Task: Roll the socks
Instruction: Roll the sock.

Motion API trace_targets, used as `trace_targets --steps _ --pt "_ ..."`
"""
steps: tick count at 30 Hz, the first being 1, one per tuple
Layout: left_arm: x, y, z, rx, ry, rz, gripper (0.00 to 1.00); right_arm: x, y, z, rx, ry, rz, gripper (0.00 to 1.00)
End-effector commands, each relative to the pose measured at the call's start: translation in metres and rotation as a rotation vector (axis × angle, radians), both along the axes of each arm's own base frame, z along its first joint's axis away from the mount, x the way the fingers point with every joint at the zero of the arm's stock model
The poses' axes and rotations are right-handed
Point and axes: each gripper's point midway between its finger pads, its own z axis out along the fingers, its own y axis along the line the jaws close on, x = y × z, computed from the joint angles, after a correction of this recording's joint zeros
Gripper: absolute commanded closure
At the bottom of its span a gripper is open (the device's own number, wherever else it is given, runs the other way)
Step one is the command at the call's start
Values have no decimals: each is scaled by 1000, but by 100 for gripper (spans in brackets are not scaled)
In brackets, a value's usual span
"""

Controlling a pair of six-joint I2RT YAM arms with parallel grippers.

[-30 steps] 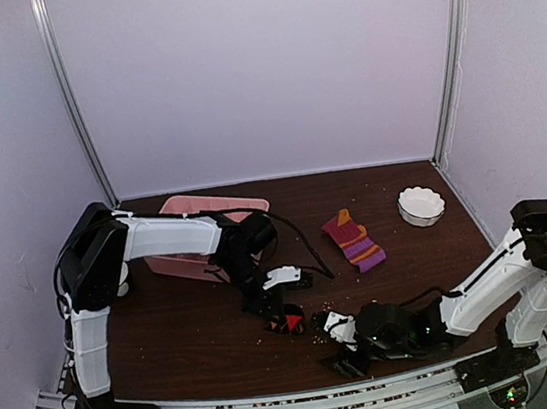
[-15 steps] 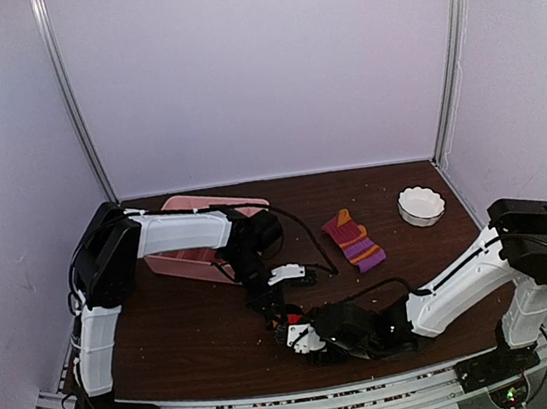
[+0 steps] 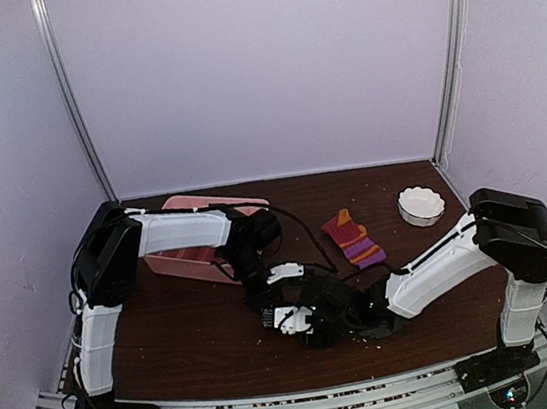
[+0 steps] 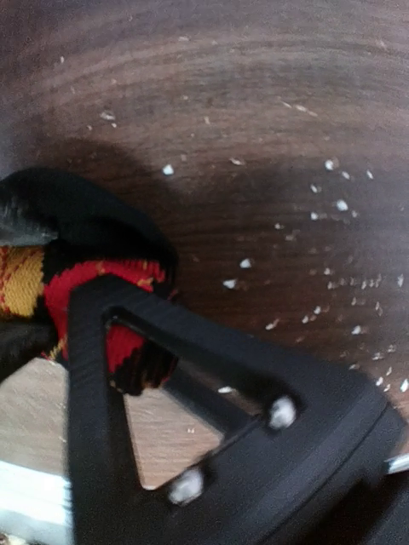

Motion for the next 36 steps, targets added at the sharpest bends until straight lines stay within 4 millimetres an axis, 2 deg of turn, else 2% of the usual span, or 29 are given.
trace_targets --steps 1,3,7,11,14,15,16,17,21,26,29,31,36 --pt "18 35 -45 115 -88 7 55 -12 -25 -52 -104 203 -27 77" --pt "21 34 -36 69 -92 14 49 -17 -29 -63 -107 263 -47 84" --pt "22 27 -10 -31 -96 20 44 -20 -39 -83 -119 419 -126 91" --pt "20 22 25 -129 -136 6 37 -29 -45 -89 -59 592 -173 93" --pt "14 26 49 -192 -191 -6 28 -40 -49 -91 -9 746 -202 96" --pt "11 29 55 -208 -206 -9 24 -45 -51 -91 4 794 -207 96" --pt "8 31 61 -228 -224 -17 7 -49 -52 -91 20 844 -212 97" --pt "5 33 67 -247 -245 -21 3 -58 -53 -91 33 905 -206 98" --pt "-11 36 84 -309 -332 -88 2 -68 -59 -93 66 1059 -275 99" --pt "-22 30 84 -252 -486 -193 2 -72 -59 -99 73 1223 -367 98" --pt "-23 21 89 -303 -613 -234 2 -66 -48 -85 182 1290 -370 98" --pt "-20 20 84 -295 -678 -261 4 -60 -39 -72 262 1329 -375 98" --pt "-7 19 69 -251 -764 -288 21 -50 -22 -36 403 1408 -330 97"
